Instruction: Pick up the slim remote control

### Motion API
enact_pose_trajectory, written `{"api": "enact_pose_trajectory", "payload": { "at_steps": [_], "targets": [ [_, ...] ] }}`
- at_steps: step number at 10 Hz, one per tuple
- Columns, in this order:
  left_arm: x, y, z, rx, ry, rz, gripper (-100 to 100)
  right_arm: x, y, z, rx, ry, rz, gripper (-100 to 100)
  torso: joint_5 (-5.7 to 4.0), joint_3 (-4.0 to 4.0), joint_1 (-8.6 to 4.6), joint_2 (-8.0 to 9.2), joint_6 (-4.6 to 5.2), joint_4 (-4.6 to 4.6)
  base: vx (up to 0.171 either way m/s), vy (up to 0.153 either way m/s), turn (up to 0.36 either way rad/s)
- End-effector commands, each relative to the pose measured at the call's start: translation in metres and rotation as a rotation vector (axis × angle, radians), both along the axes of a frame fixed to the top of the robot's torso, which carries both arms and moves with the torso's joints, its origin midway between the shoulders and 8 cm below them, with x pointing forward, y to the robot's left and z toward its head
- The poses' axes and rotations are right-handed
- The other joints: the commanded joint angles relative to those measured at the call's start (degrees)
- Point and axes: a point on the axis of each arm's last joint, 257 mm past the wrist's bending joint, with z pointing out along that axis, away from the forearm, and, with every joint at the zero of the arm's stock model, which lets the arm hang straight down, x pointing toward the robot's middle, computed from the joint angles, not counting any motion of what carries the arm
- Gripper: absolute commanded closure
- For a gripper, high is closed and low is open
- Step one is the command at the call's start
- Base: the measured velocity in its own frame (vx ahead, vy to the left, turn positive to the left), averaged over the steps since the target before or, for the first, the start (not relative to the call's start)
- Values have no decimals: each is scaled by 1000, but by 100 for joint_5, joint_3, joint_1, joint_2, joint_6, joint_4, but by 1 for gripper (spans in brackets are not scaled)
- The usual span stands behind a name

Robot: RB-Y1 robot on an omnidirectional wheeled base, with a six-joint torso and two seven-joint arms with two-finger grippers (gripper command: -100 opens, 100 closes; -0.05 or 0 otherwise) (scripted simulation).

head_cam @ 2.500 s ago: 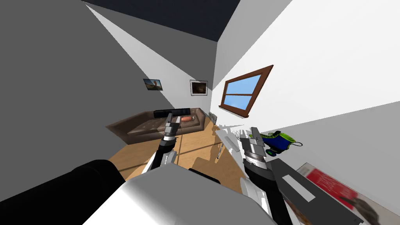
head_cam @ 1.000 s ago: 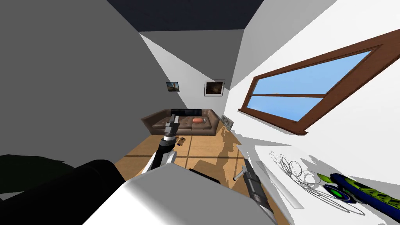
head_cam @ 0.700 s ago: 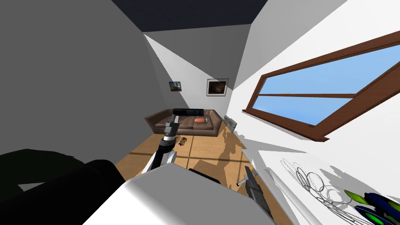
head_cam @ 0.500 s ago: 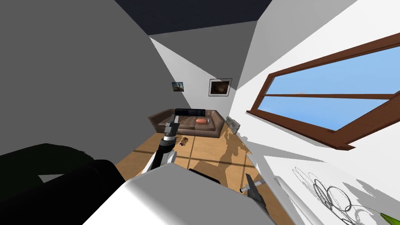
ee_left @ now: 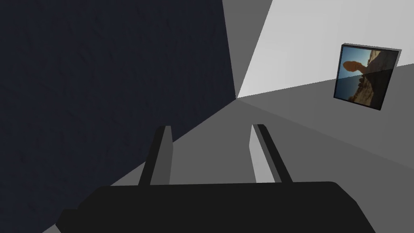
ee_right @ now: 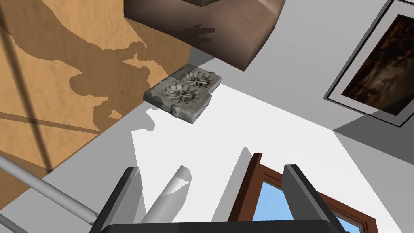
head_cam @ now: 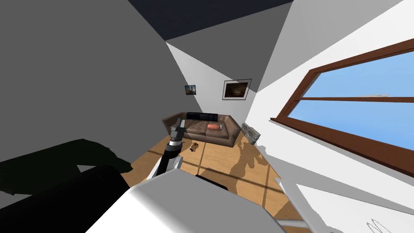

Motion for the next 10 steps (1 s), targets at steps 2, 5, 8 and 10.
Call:
{"api": "enact_pose_trajectory", "payload": {
  "at_steps": [2,5,8,10],
  "targets": [
    [0,0,0,0,0,0,0,-56,-5,-30,-13,130,-16,-100,-1,2,-4,5,4,1,114,45,269],
    [0,0,0,0,0,0,0,-118,-4,-54,-16,266,-32,-100,-2,-1,-9,-1,0,0,106,27,131],
    [0,0,0,0,0,0,0,-169,-2,-66,-22,372,-39,-100,-3,2,-15,6,4,1,86,11,138],
    [0,0,0,0,0,0,0,-214,1,-73,-28,465,-37,-100,-3,9,-18,17,1,4,78,2,208]
  ]
}}
